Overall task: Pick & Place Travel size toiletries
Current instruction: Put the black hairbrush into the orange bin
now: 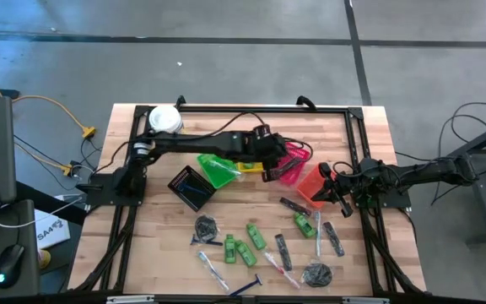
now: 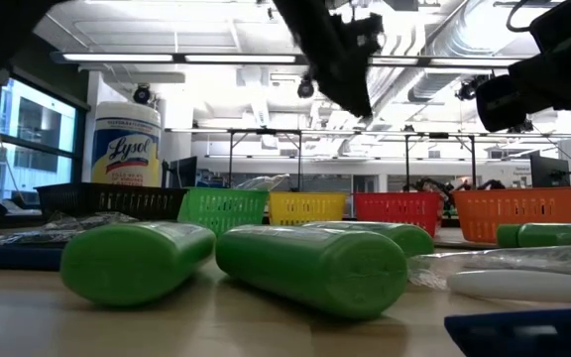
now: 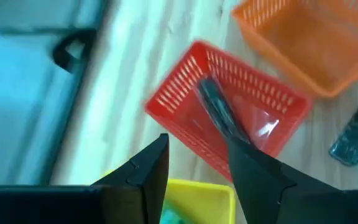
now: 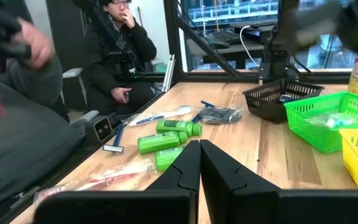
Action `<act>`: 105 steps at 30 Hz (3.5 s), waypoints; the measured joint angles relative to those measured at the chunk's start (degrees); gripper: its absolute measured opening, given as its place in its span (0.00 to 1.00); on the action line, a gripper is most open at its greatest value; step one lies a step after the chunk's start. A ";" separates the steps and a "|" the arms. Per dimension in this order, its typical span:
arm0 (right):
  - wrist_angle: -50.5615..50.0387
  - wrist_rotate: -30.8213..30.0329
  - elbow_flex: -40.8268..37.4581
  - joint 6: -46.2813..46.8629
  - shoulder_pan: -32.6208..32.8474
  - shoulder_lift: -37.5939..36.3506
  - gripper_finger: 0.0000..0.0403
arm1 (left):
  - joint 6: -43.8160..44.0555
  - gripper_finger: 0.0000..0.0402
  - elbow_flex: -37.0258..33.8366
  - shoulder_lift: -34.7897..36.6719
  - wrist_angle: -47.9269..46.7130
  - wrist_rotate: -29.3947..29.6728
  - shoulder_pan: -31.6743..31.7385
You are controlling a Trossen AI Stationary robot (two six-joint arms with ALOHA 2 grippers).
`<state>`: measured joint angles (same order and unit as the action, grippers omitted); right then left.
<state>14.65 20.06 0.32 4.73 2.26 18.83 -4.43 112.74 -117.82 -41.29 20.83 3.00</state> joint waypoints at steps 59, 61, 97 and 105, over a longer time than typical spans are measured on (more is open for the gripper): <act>1.51 -2.41 0.02 0.71 -0.02 0.42 0.01 | -10.76 0.00 -111.20 109.48 60.49 5.74 -26.63; 1.50 -2.43 0.02 0.10 -0.01 0.42 0.01 | -10.35 0.00 -111.20 111.44 59.30 11.11 -26.63; 3.07 -13.90 0.01 -1.57 0.00 0.39 0.01 | -8.47 0.00 -109.60 117.46 38.27 4.83 -26.59; 3.00 -26.42 0.01 -3.50 -0.02 0.41 0.01 | -10.24 0.00 -109.27 117.46 38.93 9.49 -22.56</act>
<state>17.65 -6.36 0.34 1.23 2.24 19.24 -14.66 3.47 -0.36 -2.35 30.32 -19.57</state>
